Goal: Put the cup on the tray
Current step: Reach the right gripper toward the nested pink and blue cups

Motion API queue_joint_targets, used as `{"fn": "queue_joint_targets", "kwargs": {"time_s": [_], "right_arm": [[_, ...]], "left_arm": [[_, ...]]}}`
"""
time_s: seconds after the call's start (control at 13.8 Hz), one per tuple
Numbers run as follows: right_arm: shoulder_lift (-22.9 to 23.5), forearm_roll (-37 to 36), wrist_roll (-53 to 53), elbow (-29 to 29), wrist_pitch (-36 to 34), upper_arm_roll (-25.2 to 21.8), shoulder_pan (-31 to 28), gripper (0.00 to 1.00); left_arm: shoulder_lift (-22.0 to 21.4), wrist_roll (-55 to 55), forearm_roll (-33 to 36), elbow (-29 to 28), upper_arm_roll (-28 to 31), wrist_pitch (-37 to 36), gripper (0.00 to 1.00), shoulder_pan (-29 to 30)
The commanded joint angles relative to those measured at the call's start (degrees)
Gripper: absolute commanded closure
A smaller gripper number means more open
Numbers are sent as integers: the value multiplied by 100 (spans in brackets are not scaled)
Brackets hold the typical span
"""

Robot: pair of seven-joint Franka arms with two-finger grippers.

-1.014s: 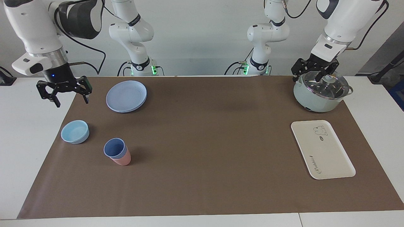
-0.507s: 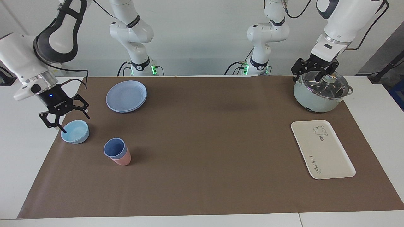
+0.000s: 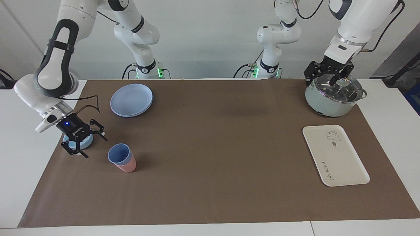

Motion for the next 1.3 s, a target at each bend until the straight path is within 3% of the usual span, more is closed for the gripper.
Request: {"fn": "queue_joint_targets", "kwargs": {"time_s": [0.0,0.36,0.72,1.23], "right_arm": [[289,1220,-1292,-161,-63,29,2,0],[536,2096,-1992,-285,94,55,318,0],[519,2528,-2309,-548,271,55,512,0],[501,3370,-2669,-769,700,55,1012,0]], "left_arm": [[-141,45,113,-146,35,161,0,-65],[35,80,113,222,43,196,0,-109],[527,80,139,785,43,-147,0,-101],[466,71,113,497,34,-85,0,-197]]}}
